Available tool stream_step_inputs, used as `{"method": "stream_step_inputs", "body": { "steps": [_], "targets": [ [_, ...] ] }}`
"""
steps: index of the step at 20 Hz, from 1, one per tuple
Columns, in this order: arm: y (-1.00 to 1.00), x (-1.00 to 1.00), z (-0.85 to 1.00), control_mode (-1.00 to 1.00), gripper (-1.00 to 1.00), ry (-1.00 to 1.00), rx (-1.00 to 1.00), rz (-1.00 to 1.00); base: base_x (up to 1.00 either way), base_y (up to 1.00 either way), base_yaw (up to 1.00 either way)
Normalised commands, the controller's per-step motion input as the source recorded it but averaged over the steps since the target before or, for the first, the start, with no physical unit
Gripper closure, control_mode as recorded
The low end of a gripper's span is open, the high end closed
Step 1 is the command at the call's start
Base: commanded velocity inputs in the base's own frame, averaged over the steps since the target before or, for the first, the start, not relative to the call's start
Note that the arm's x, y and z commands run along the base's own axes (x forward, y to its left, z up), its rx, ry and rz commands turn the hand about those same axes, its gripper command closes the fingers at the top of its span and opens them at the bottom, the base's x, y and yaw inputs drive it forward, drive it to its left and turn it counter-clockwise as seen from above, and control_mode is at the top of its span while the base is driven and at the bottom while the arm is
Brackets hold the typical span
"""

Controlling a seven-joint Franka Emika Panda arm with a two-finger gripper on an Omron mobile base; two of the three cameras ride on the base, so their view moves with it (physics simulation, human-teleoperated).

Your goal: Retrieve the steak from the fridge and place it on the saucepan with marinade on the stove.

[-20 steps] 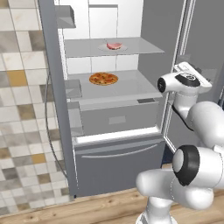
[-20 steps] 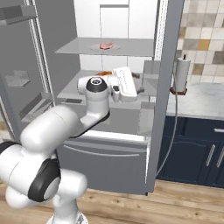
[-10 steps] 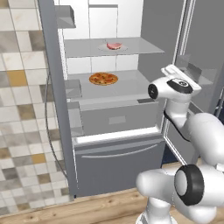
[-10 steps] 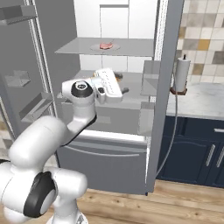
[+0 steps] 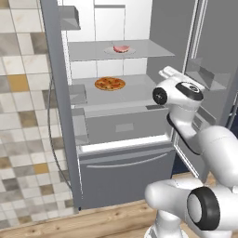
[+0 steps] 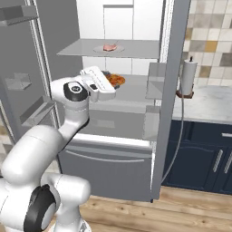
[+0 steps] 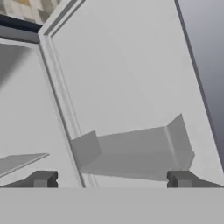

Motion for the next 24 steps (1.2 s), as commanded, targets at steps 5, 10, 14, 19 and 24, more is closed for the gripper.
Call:
{"method": "stream_step_inputs", "body": {
  "steps": [5,10,14,19,24],
  "targets": [
    [0.51,-0.02,0.20,-1.00,-1.00,0.10,0.00,0.20,0.00,0.00,0.00],
    [0.55,-0.19,0.20,-1.00,-1.00,0.06,0.01,0.20,0.00,0.00,0.00],
    [0.43,-0.05,0.24,-1.00,-1.00,0.01,0.08,0.17,0.00,0.00,0.00],
    [0.27,-0.08,0.20,-1.00,-1.00,0.00,0.12,0.15,0.00,0.00,0.00],
    [0.30,-0.01,0.14,-1.00,-1.00,0.03,0.08,0.15,0.00,0.00,0.00]
  ]
}}
